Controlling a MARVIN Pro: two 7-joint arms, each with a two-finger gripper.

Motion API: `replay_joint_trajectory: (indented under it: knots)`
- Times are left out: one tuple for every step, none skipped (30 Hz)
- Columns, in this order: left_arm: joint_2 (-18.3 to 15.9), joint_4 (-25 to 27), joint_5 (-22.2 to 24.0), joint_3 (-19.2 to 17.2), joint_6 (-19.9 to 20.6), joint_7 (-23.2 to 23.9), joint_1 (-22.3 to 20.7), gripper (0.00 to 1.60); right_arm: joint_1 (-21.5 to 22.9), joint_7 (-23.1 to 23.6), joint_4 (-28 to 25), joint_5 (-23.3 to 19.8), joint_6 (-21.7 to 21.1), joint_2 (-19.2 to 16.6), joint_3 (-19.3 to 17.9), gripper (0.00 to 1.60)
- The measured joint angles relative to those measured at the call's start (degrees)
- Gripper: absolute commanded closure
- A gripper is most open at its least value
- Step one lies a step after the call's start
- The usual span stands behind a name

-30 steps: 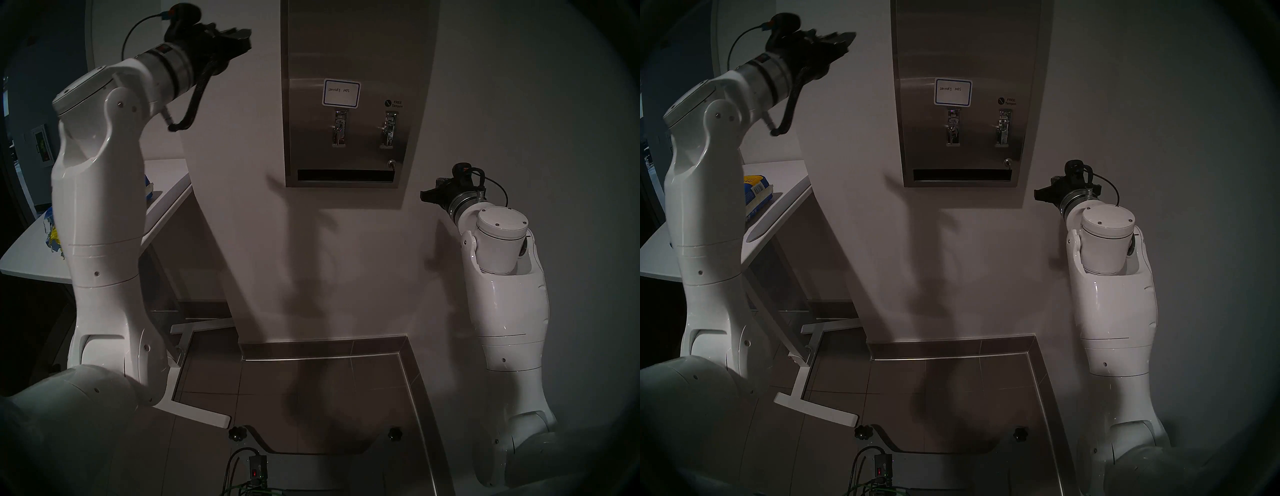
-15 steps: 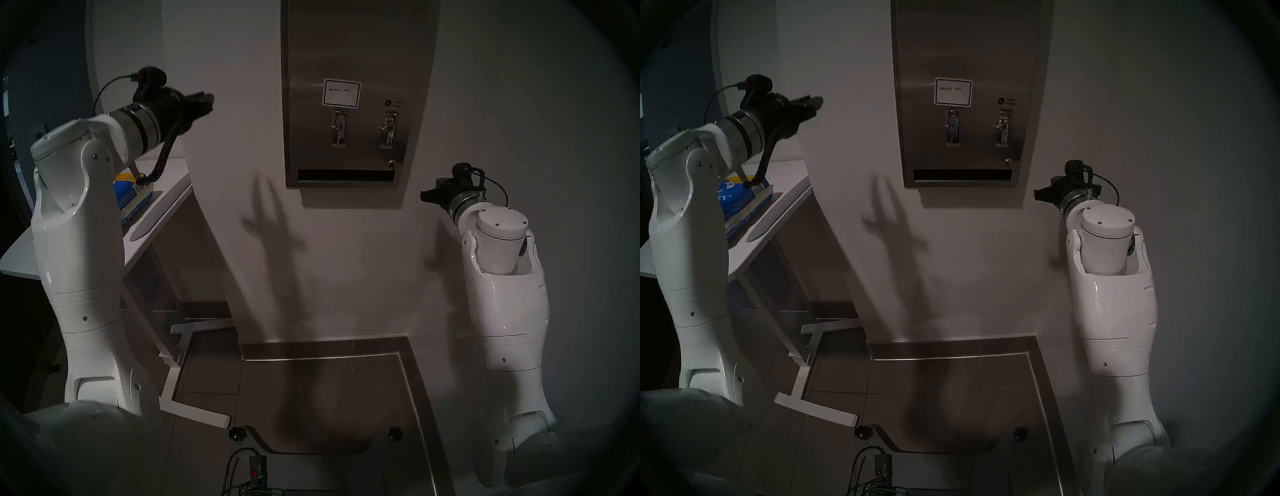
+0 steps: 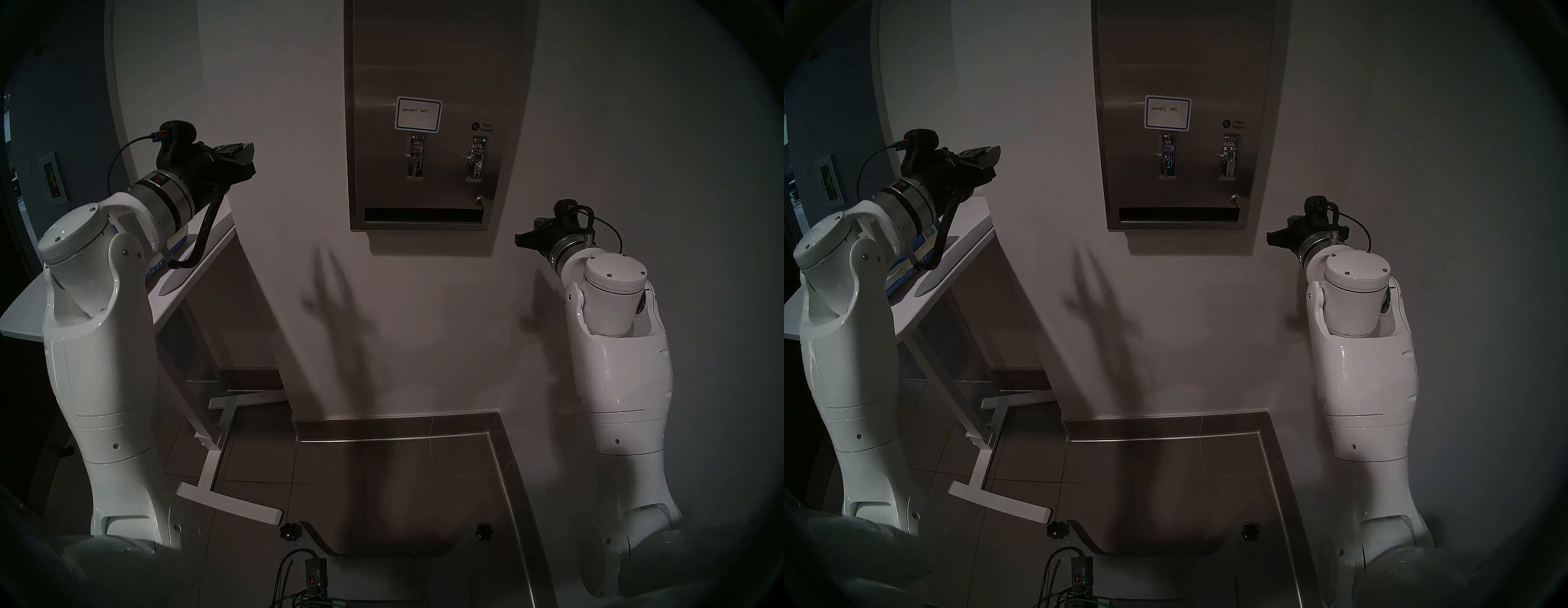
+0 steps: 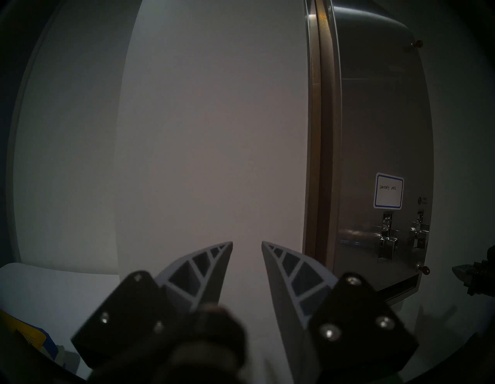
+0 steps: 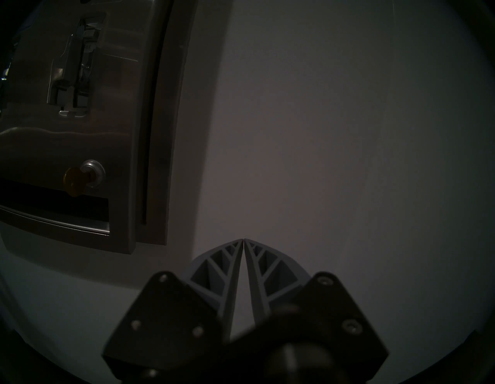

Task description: Open the dispenser door, put the pads inside, close the door

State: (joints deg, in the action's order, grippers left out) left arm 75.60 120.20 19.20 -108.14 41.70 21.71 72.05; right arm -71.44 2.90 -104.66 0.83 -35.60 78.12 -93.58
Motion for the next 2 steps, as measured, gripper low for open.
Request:
replay_joint_trajectory:
  knots:
    - [0.07,0.01,-0.07,-0.02,-0.3,0.1,0.24,0.77,0.0,0.0,0.0,0.0,0.0,0.0,0.0,1.09]
    - [0.15,0.04,-0.18,-0.07,-0.66,0.24,0.57,0.77,0.0,0.0,0.0,0.0,0.0,0.0,0.0,1.09]
